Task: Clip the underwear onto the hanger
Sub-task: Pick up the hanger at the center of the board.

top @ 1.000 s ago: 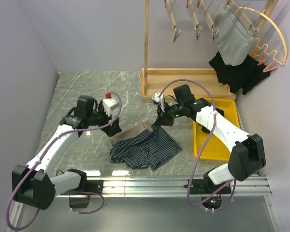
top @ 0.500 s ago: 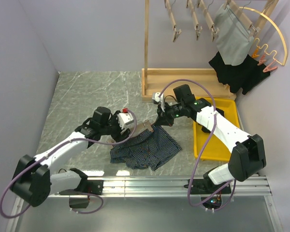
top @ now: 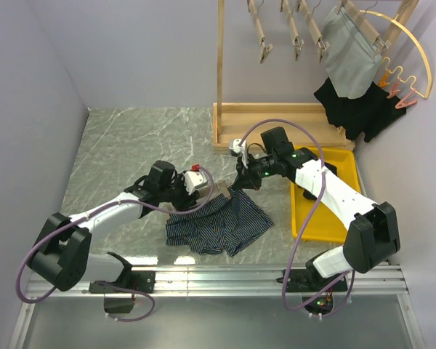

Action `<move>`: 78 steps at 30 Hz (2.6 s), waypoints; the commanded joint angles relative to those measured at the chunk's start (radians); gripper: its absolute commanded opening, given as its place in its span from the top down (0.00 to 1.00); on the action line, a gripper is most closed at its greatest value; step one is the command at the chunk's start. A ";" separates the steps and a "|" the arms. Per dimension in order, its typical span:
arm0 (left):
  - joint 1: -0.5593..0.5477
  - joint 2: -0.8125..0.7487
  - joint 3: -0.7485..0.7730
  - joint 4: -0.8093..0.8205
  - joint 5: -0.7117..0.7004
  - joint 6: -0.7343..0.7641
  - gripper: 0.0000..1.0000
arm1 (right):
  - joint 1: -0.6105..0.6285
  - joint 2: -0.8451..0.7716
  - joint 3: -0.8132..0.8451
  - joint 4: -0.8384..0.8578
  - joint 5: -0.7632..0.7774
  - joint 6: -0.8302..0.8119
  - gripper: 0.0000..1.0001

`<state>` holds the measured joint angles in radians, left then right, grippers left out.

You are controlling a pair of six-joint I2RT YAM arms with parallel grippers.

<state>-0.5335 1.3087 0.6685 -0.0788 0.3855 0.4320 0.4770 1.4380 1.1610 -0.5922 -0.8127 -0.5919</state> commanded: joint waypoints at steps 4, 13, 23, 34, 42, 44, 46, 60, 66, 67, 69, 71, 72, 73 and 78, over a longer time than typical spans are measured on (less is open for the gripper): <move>-0.013 -0.002 0.028 0.031 0.009 0.025 0.82 | -0.012 -0.051 0.012 0.020 -0.011 0.024 0.97; -0.014 -0.104 0.062 -0.027 0.007 0.134 1.00 | -0.124 -0.085 0.077 -0.017 -0.049 0.190 0.37; -0.104 -0.112 0.193 -0.098 0.082 0.407 1.00 | -0.207 -0.087 0.382 -0.188 -0.023 0.383 0.30; -0.223 0.032 0.356 -0.040 -0.005 0.645 1.00 | -0.169 -0.243 0.217 -0.233 0.102 0.377 0.32; -0.278 0.133 0.445 0.073 -0.037 0.665 1.00 | -0.170 -0.292 0.144 -0.230 0.130 0.377 0.34; -0.289 0.156 0.460 0.073 -0.037 0.672 1.00 | -0.169 -0.295 0.140 -0.232 0.133 0.376 0.34; -0.292 0.175 0.480 0.100 -0.037 0.674 1.00 | -0.167 -0.300 0.134 -0.233 0.139 0.373 0.35; -0.336 0.195 0.480 0.103 -0.057 0.755 1.00 | -0.110 -0.292 0.080 -0.256 0.261 0.319 0.52; -0.338 0.202 0.494 0.122 -0.065 0.742 1.00 | -0.097 -0.266 0.089 -0.282 0.231 0.304 0.64; -0.338 0.205 0.497 0.123 -0.069 0.737 1.00 | -0.098 -0.258 0.092 -0.290 0.225 0.300 0.64; -0.338 0.207 0.500 0.120 -0.071 0.741 1.00 | -0.097 -0.257 0.095 -0.297 0.212 0.297 0.64; -0.336 0.204 0.491 0.131 -0.069 0.755 1.00 | -0.097 -0.264 0.088 -0.288 0.204 0.299 0.70; -0.335 0.201 0.482 0.145 -0.071 0.763 1.00 | -0.098 -0.268 0.086 -0.282 0.190 0.299 0.78; -0.335 0.201 0.482 0.145 -0.073 0.764 1.00 | -0.097 -0.265 0.088 -0.287 0.178 0.296 0.81; -0.330 0.205 0.491 0.178 -0.076 0.754 1.00 | -0.098 -0.235 0.121 -0.345 0.124 0.288 0.75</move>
<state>-0.8642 1.5204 1.1172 -0.0330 0.3058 1.1843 0.3611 1.1889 1.2427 -0.8749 -0.5720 -0.2829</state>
